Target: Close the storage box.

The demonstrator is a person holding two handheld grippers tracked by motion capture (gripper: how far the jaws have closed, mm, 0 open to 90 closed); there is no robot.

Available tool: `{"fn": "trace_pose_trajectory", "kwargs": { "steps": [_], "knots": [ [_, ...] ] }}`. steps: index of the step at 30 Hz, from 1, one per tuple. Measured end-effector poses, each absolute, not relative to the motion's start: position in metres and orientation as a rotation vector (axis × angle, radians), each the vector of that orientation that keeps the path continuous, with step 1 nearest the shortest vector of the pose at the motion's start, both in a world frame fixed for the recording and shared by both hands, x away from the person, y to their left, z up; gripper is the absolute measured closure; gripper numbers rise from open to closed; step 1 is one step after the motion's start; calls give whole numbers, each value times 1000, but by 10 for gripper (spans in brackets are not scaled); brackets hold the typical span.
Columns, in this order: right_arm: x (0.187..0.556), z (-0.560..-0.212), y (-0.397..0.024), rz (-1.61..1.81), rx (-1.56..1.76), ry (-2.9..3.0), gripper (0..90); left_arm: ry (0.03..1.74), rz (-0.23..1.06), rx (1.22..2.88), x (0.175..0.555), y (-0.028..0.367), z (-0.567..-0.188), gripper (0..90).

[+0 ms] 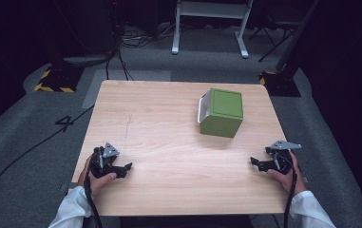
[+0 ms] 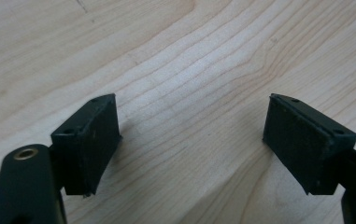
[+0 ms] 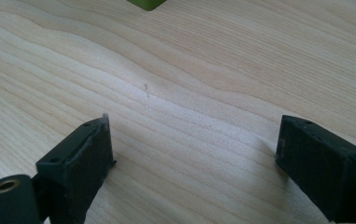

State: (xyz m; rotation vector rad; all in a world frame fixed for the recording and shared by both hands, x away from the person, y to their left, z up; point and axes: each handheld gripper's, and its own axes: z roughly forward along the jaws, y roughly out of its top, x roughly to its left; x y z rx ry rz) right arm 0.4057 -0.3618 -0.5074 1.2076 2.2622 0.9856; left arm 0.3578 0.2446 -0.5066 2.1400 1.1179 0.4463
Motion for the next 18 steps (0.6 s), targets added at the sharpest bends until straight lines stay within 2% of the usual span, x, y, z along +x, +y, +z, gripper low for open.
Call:
{"fn": "trace_pose_trajectory", "kwargs": {
  "steps": [18],
  "knots": [
    [405, -507, -361, 983, 1211, 2259, 109, 1103, 437, 2159, 365, 243, -507, 126]
  ]
}}
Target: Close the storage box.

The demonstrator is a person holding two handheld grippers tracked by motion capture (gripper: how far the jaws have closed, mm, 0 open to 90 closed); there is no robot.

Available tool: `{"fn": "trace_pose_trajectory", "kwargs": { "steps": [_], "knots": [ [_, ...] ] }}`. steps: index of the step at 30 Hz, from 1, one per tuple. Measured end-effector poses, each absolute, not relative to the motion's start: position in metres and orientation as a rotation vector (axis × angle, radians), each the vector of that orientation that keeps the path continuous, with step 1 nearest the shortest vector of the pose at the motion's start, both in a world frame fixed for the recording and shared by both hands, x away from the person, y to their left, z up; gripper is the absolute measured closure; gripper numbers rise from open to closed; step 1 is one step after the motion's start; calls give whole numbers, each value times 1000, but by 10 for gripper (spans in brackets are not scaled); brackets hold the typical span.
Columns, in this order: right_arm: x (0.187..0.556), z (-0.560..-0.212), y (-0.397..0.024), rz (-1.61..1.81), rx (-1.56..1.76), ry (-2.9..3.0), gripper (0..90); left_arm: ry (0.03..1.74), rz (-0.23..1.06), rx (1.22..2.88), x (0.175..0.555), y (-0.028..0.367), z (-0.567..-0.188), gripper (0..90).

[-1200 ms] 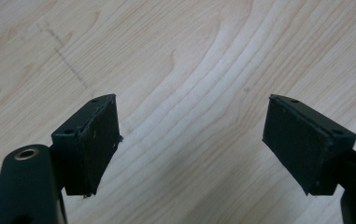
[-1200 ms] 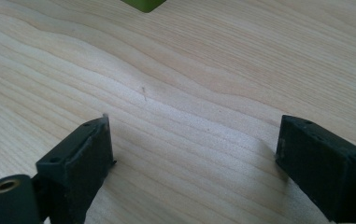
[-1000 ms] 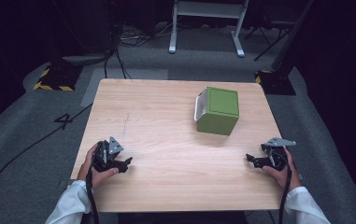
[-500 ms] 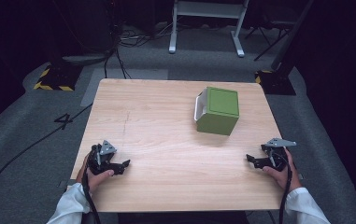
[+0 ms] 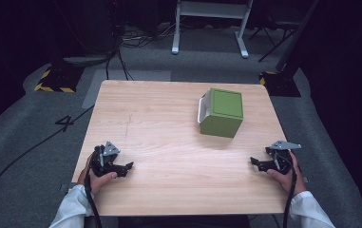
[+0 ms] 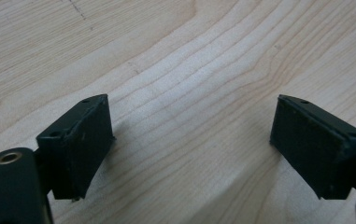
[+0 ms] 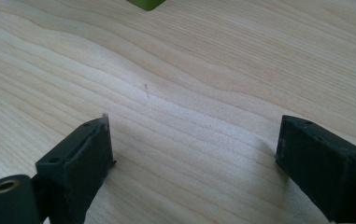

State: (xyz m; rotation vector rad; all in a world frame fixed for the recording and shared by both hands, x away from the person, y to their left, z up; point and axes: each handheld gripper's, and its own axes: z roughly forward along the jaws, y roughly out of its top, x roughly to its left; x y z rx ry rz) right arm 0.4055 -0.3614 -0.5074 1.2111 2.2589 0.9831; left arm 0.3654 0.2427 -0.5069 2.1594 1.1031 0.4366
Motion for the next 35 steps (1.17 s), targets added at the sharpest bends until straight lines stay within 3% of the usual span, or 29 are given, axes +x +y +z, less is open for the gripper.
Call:
{"fn": "trace_pose_trajectory", "kwargs": {
  "steps": [35],
  "knots": [
    [400, -507, -364, 1020, 1127, 2326, 120, 1109, 434, 2171, 371, 241, -507, 71]
  ]
}}
